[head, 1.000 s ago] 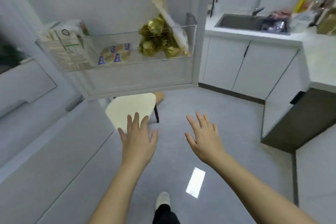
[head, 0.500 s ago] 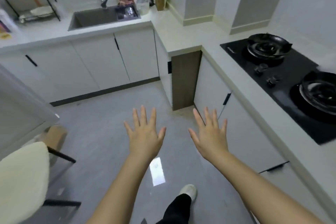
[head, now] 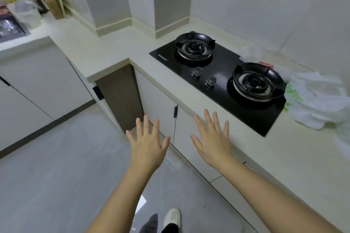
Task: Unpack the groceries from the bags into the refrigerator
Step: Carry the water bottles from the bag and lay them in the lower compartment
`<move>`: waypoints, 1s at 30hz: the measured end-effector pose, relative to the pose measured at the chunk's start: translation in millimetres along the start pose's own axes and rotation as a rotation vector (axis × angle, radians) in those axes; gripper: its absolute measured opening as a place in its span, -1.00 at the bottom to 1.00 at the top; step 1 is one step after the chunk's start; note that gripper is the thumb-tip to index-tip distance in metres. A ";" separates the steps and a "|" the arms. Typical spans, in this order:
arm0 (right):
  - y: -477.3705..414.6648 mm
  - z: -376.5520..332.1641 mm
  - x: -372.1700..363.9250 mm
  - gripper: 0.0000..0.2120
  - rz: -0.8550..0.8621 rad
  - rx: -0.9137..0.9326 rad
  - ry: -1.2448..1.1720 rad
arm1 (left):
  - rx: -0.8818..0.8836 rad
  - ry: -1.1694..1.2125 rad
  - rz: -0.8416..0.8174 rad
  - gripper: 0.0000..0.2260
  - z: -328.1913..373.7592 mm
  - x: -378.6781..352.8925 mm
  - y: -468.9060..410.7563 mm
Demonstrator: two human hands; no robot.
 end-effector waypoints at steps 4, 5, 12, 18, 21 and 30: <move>-8.0 49.1 0.7 -0.37 0.032 -0.120 -0.005 | -0.121 -0.015 -0.043 -0.39 40.1 -6.0 -33.7; -8.4 62.1 2.3 -0.37 0.047 -0.150 -0.009 | -0.153 -0.018 -0.049 -0.39 52.1 -6.6 -40.1; -6.7 153.1 4.3 -0.39 0.117 -0.311 -0.070 | -0.361 -0.004 -0.040 -0.41 143.6 -13.2 -71.6; -3.8 240.1 12.3 -0.38 0.159 -0.376 -0.116 | -0.483 0.005 -0.001 -0.42 231.7 -26.7 -88.4; -3.2 292.9 33.6 -0.37 0.247 -0.402 -0.139 | -0.502 0.055 0.051 -0.44 284.1 -27.9 -97.7; 1.9 440.9 99.7 -0.40 0.469 -0.561 -0.243 | -0.635 0.179 0.148 -0.46 444.1 -25.6 -122.0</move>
Point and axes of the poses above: each hand's wrist, its own y-axis away from the middle knuckle, its own x-axis out of the back of the hand, z = x × y, the point moved 5 cm from there along -y, towards the middle knuckle, and after that the axes turned 8 degrees about -x, right-handed, at the moved point
